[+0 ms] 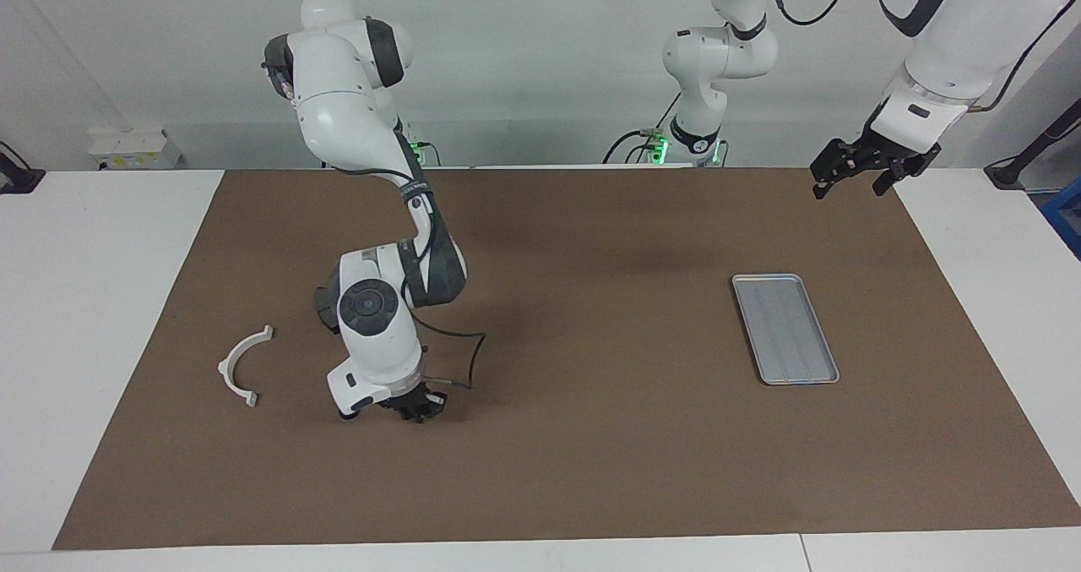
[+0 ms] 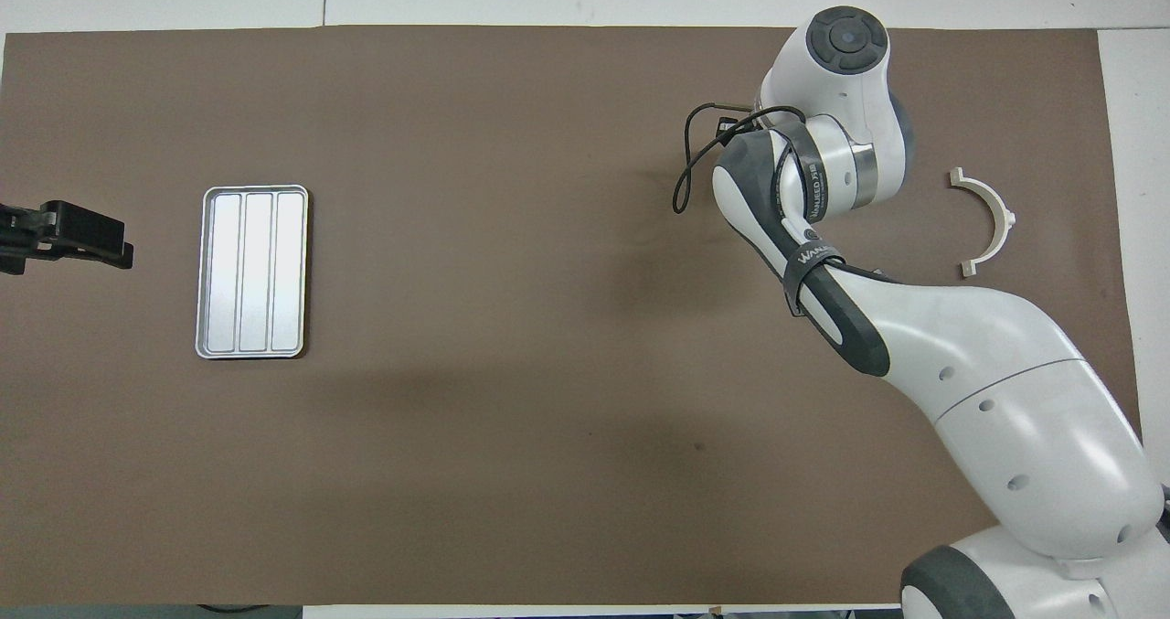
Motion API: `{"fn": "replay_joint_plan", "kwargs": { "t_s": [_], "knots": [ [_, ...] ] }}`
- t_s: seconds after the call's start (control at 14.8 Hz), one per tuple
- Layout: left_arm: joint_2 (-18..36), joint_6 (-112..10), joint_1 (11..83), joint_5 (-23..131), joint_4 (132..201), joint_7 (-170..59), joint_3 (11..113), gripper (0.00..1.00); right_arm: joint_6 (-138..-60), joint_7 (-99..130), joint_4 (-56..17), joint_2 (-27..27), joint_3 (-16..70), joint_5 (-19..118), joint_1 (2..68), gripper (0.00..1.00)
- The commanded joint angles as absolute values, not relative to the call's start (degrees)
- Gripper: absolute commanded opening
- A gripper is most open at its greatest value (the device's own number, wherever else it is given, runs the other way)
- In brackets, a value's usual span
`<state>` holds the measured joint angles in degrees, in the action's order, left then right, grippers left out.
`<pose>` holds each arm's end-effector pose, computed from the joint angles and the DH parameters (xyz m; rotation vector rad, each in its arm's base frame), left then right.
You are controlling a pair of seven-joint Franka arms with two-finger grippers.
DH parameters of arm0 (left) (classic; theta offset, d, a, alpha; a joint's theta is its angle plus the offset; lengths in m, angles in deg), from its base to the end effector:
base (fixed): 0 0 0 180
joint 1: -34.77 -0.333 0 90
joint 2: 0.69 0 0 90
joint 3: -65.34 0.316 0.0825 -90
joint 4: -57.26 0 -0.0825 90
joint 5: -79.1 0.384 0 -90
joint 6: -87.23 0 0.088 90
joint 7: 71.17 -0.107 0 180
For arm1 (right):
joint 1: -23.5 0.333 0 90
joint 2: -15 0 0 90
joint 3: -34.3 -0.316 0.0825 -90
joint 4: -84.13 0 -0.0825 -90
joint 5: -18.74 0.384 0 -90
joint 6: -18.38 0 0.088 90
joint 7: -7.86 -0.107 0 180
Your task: Pick bearing gear from pile to tray
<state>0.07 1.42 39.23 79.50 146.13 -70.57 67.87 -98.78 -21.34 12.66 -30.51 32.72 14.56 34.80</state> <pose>0.5505 -0.0179 0.6202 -3.1306 0.0359 0.1041 0.7344 0.1584 0.2884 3.0743 -0.4018 0.0302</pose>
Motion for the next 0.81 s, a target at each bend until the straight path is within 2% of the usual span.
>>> {"fn": "replay_joint_plan", "kwargs": {
  "t_s": [0.0,0.2,0.4,0.54,0.74],
  "knots": [
    [-1.5,1.0,40.0,79.6,147.9,-70.6,68.4,1.00,-89.2,-20.1,15.6,-28.6,32.4,14.2,34.3,0.00],
    [-1.5,1.0,40.0,79.6,147.9,-70.6,68.4,1.00,-74.3,-13.3,20.0,-22.8,32.2,15.0,34.3,0.00],
    [-1.5,1.0,40.0,79.6,147.9,-70.6,68.4,1.00,-64.6,-14.2,23.7,-17.6,30.5,18.6,35.5,0.00],
    [-1.5,1.0,40.0,79.6,147.9,-70.6,68.4,1.00,-63.0,-25.7,24.4,-14.7,30.3,22.4,39.7,0.00],
    [-1.5,1.0,40.0,79.6,147.9,-70.6,68.4,1.00,-65.5,-47.9,25.3,-14.0,30.2,22.8,49.4,0.00]
  ]
}}
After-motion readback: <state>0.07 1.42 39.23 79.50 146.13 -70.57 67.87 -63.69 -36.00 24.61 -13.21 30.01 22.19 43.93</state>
